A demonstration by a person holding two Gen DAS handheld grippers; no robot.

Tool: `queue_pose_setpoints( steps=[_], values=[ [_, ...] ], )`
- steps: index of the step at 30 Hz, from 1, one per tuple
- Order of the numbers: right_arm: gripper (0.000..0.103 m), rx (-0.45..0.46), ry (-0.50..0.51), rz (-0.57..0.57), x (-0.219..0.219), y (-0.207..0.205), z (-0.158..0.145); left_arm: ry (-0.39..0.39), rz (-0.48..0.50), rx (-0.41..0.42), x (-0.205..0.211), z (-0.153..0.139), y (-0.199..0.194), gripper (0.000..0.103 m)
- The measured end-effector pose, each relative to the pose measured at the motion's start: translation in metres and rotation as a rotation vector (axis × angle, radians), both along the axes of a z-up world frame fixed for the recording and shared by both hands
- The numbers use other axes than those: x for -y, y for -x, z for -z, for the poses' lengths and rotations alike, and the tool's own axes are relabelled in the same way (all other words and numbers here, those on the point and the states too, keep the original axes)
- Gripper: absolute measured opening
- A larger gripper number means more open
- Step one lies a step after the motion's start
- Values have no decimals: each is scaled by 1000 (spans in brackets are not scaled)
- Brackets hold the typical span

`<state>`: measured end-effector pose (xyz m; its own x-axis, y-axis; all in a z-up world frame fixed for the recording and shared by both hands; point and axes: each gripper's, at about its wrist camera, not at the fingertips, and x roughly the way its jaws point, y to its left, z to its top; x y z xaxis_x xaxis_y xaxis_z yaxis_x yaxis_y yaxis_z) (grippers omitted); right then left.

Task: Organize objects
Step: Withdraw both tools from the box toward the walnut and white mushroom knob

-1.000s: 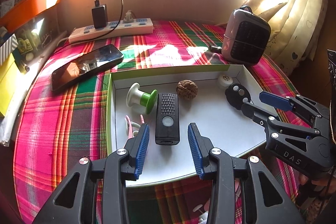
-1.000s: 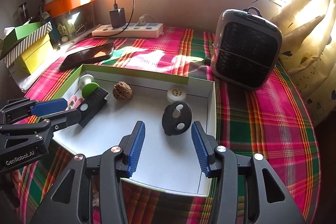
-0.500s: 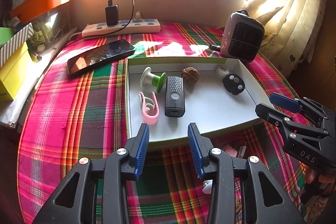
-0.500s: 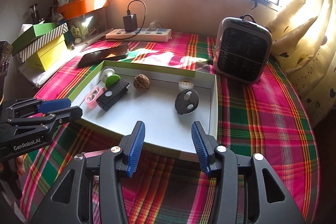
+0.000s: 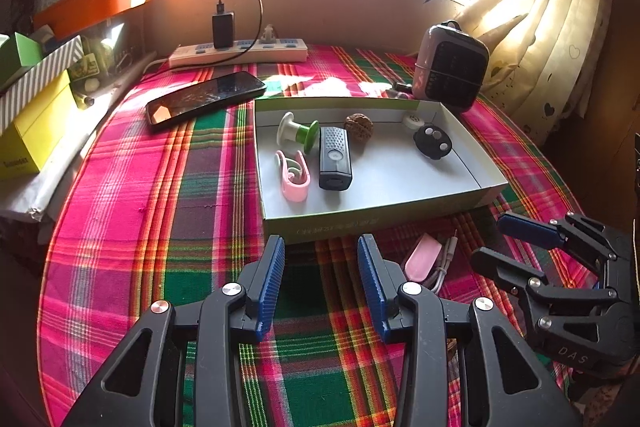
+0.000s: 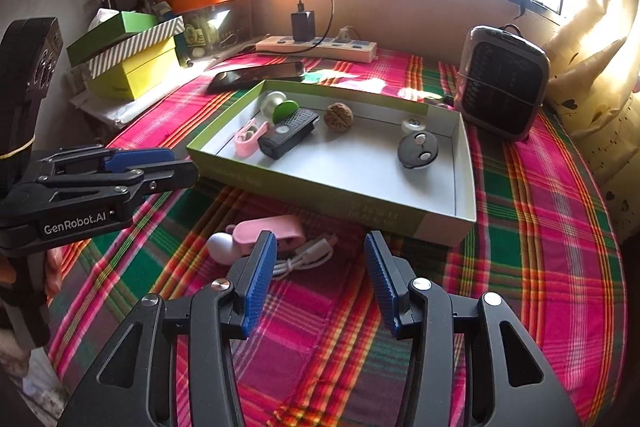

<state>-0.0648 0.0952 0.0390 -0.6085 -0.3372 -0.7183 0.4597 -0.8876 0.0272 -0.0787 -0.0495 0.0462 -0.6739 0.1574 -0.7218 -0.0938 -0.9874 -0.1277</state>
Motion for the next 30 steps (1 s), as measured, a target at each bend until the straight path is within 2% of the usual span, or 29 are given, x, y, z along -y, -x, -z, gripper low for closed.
queue_pose_setpoints(
  steps=[3,11,23,30],
  values=[
    [47,10,0,-12,5,-6,4,-4,-8,6,2,3,-4,37],
    [47,49,83,-65,11,-22,7,-23,-20,32,7,13,-11,37],
    [47,81,28,-101,32,-32,25,-53,-19,57,9,19,-17,37],
    [47,85,5,-86,33,-32,30,-74,-6,66,8,23,-17,37]
  ],
)
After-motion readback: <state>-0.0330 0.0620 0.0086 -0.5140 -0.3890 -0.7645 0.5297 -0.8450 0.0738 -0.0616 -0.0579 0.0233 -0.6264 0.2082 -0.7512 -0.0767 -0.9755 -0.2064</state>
